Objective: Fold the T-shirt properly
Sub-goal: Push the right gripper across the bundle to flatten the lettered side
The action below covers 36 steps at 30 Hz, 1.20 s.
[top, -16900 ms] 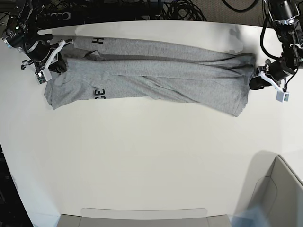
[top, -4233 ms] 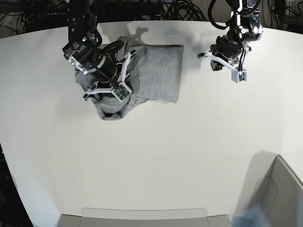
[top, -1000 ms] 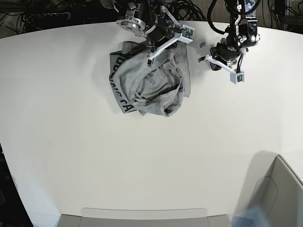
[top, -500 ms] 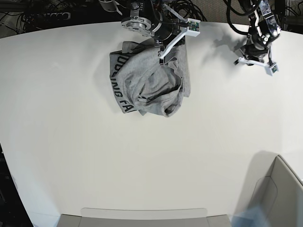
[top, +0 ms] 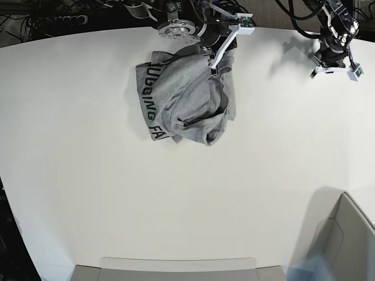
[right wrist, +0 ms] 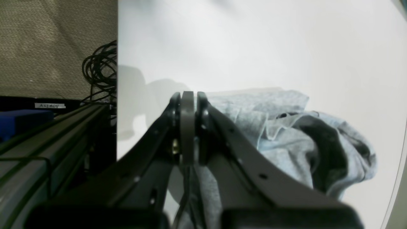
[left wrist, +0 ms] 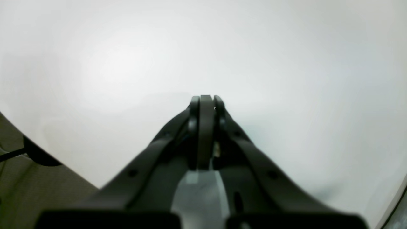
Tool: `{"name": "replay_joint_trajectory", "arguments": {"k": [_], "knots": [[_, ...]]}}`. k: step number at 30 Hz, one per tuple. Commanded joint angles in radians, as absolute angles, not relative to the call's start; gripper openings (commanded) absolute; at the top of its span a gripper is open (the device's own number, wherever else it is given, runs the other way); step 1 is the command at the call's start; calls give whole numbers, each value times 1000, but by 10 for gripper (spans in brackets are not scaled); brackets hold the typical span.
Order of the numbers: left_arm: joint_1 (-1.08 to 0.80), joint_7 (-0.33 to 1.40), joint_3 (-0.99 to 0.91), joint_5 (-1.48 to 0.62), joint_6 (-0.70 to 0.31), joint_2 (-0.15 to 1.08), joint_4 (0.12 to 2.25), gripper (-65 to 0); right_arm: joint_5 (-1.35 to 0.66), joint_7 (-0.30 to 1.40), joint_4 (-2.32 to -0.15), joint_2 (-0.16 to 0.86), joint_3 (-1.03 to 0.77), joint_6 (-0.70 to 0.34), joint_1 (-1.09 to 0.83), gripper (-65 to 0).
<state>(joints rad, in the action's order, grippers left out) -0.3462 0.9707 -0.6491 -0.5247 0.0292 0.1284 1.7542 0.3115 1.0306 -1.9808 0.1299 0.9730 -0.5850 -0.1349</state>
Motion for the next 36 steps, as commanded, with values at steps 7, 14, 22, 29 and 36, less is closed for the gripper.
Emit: {"name": "replay_joint_trajectory", "arguments": {"k": [7, 14, 22, 29, 36], "knots": [[-315, 961, -656, -530, 25, 114, 1771, -650, 216, 1003, -1922, 67, 1041, -584, -134, -650], [-314, 963, -651, -530, 25, 110, 1771, -650, 211, 1000, -1929, 67, 1038, -582, -134, -408], [-314, 963, -650, -530, 25, 110, 1770, -650, 209, 1000, -1954, 36, 889, -581, -85, -376], [-312, 961, -648, -530, 25, 97, 1770, -650, 194, 1000, -1952, 42, 618, -519, -19, -376], [-312, 960, -648, -530, 25, 65, 1770, -650, -13, 1000, -1949, 101, 435, -446, 48, -376]]}}
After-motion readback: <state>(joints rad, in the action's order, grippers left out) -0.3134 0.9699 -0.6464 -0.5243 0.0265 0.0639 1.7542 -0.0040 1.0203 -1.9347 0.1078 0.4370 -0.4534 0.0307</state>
